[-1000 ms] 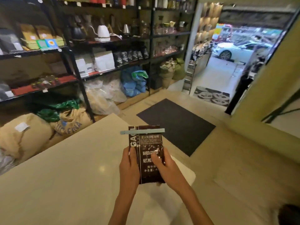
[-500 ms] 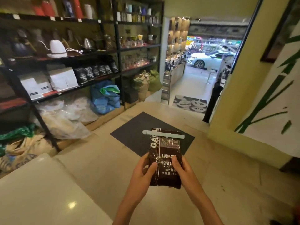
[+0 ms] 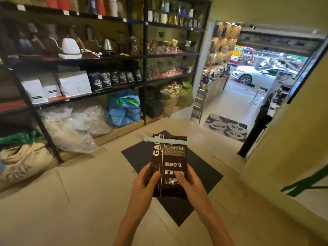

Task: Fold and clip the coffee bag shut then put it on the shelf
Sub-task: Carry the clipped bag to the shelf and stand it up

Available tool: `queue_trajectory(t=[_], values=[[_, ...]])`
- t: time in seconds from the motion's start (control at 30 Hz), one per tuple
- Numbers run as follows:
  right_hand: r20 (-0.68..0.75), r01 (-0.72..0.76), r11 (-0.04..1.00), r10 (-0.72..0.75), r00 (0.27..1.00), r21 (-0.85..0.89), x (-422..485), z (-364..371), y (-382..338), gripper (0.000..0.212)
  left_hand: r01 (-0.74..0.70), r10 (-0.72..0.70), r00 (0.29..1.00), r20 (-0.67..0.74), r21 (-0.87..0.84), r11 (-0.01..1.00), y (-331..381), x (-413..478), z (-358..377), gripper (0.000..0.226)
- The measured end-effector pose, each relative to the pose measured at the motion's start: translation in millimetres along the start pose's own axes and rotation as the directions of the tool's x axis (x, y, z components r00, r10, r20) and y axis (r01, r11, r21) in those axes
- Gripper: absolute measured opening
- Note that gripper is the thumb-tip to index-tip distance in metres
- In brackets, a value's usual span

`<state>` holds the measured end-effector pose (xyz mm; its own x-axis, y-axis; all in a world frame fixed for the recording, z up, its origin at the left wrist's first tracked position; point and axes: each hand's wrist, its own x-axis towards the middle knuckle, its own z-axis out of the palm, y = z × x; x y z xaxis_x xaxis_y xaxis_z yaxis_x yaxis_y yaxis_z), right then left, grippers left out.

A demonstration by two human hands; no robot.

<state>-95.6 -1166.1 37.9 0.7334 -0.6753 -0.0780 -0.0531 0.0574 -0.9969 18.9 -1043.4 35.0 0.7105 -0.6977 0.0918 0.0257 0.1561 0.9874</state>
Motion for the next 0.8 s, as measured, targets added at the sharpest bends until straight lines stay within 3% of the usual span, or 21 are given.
queue_trajectory(t=[0.2,0.43,0.6,0.8], values=[[0.165,0.04,0.999,-0.037,0.986,-0.015,139.2,53.5,-13.4,0.039,-0.066,0.074,0.991,-0.114,0.073,0.995,-1.2,124.3,-60.3,0.027],[0.404,0.092,0.995,-0.067,0.912,-0.044,305.8,179.9,-42.4,0.043,-0.072,0.1,0.932,-0.348,0.095,0.993,6.3,252.2,-195.4,0.029],[0.596,0.121,0.99,-0.052,0.801,-0.076,387.0,312.1,-43.3,0.049,-0.049,0.097,0.829,-0.551,0.101,0.994,13.4,286.9,-314.2,0.033],[0.811,0.153,0.986,-0.032,0.585,-0.072,468.2,520.4,-25.6,0.043,-0.029,0.115,0.638,-0.762,0.125,0.992,12.9,314.7,-492.4,0.031]])
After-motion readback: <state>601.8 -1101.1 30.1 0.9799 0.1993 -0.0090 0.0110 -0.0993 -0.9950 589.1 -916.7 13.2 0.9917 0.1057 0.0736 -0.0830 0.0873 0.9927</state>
